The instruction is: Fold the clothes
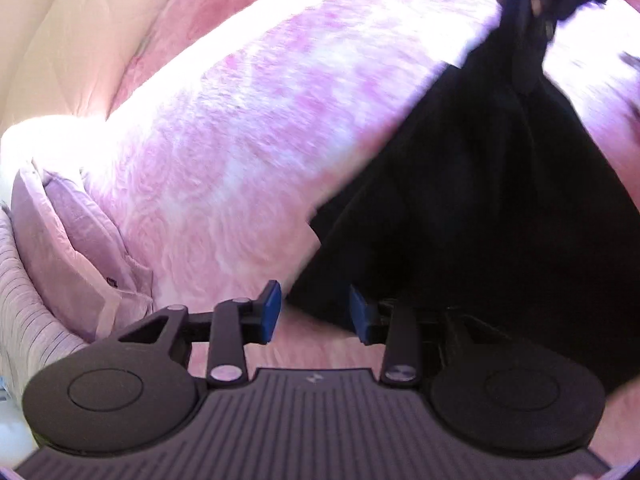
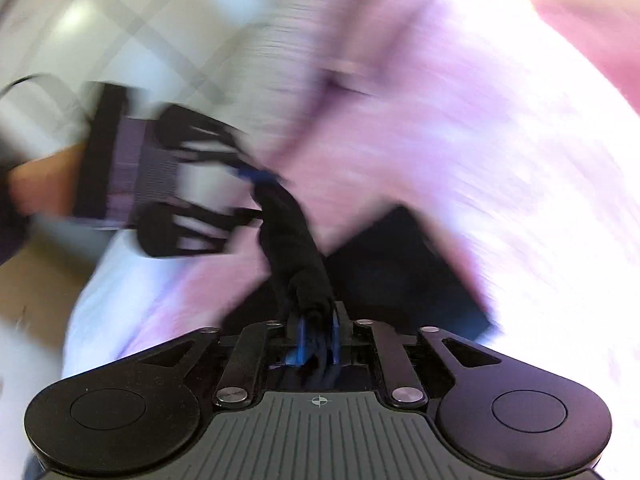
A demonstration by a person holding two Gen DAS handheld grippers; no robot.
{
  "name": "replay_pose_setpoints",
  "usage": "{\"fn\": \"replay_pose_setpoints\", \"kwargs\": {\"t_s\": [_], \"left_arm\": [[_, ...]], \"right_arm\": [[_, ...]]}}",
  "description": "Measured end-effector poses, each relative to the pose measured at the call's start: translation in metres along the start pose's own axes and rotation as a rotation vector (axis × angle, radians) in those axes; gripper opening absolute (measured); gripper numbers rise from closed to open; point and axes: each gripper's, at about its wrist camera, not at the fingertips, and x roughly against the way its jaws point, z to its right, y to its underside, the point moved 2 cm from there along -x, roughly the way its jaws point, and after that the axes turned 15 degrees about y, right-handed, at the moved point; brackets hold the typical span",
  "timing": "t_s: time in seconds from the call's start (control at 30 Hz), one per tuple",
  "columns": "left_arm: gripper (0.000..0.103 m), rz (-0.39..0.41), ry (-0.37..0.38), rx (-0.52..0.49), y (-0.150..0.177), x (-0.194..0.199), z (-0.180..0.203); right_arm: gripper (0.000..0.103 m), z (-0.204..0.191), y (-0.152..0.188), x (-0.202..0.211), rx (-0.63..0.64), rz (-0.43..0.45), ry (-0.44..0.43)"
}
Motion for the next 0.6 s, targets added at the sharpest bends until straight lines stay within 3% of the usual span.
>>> {"fn": "replay_pose_setpoints", "kwargs": {"t_s": [0.03,0.07,0.2,0.3,0.43,0.47,0.5,0.53,0.6], "left_arm": [[0.033,0.019,0.010,0.035,0.001,-0.001,-0.005],[0.033,0.043,0.022,0.073,0.004,0.001,-0.008],[0.037,0.086,0.095,0.273,0.034,-0.003,-0.019],[0.037,0.146,0.155,0.482,0.056,-0.015,-0.030],[0.032,0.266,0.224,0.696,0.062,-0.030,-0.044],[0.027,0.286,0.232,0.725,0.059,-0.034,-0.046],[0.013,0.302,0.235,0.744,0.056,-0.039,-0.048],[0.007,0.309,0.236,0.749,0.052,-0.044,-0.050],[0.007,0.314,0.237,0.738,0.042,-0.056,-0.052]], "right_arm": [[0.026,0.018,0.001,-0.008,-0.045,-0.021,0.035],[0.028,0.031,0.003,-0.011,-0.079,-0.031,0.059],[0.060,0.044,0.007,0.004,-0.111,0.007,0.065],[0.061,0.038,0.011,0.004,-0.136,0.027,0.045],[0.061,0.027,0.011,-0.008,-0.184,0.038,0.006],[0.056,0.025,0.011,-0.013,-0.193,0.033,0.014],[0.018,0.026,0.009,-0.021,-0.203,0.020,0.040],[0.011,0.028,0.008,-0.025,-0.215,0.008,0.059],[0.010,0.032,0.008,-0.024,-0.220,-0.005,0.085]]}}
